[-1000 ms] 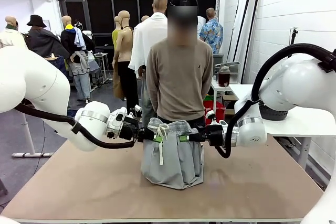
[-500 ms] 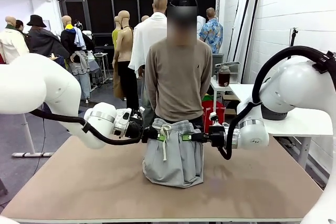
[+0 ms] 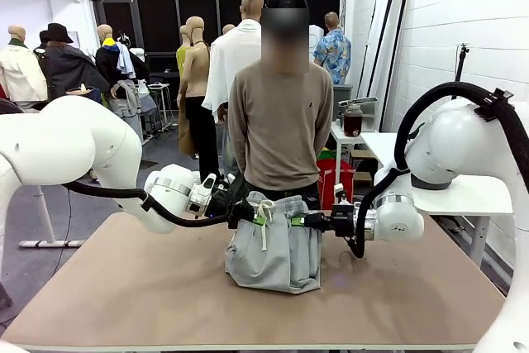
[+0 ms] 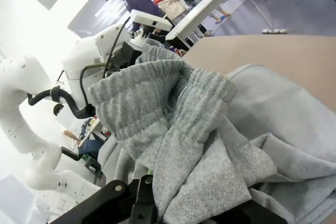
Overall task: Fold the training pants.
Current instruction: Fold the Training pants in half.
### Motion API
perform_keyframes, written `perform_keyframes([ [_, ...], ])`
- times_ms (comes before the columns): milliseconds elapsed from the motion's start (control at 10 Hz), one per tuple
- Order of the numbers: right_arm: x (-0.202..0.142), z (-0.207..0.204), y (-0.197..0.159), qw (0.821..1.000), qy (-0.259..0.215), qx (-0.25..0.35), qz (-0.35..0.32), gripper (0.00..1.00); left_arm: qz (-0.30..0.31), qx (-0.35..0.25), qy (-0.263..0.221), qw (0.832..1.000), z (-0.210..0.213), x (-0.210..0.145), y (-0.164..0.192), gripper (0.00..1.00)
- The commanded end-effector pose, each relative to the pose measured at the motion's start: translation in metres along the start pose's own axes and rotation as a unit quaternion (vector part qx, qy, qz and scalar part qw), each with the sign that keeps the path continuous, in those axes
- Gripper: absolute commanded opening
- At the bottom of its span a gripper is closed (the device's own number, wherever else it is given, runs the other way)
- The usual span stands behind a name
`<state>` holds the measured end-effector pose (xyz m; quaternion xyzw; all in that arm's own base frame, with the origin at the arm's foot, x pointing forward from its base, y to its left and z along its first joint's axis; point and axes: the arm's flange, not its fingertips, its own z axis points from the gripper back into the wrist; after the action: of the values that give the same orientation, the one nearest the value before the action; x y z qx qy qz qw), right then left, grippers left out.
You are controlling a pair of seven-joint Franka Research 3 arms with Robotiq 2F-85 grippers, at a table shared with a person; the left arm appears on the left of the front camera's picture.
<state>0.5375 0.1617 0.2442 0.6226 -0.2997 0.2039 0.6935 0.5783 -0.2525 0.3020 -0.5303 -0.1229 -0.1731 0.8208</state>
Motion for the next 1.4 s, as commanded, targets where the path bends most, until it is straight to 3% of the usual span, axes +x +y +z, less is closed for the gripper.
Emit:
perform_keyframes([
  [0, 0.011, 0.011, -0.012, 0.999, -0.019, -0.034, -0.029, 0.00, 0.021, 0.030, -0.004, 0.999, 0.008, 0.005, 0.019, 0.00],
  [1200, 0.006, 0.022, -0.026, 0.990, -0.001, -0.118, -0.071, 0.00, 0.102, 0.056, 0.005, 0.993, -0.001, 0.001, 0.060, 0.00],
  [1300, 0.006, 0.022, -0.026, 0.989, 0.006, -0.124, -0.079, 0.20, 0.106, 0.057, 0.006, 0.993, 0.000, 0.002, 0.061, 0.00],
])
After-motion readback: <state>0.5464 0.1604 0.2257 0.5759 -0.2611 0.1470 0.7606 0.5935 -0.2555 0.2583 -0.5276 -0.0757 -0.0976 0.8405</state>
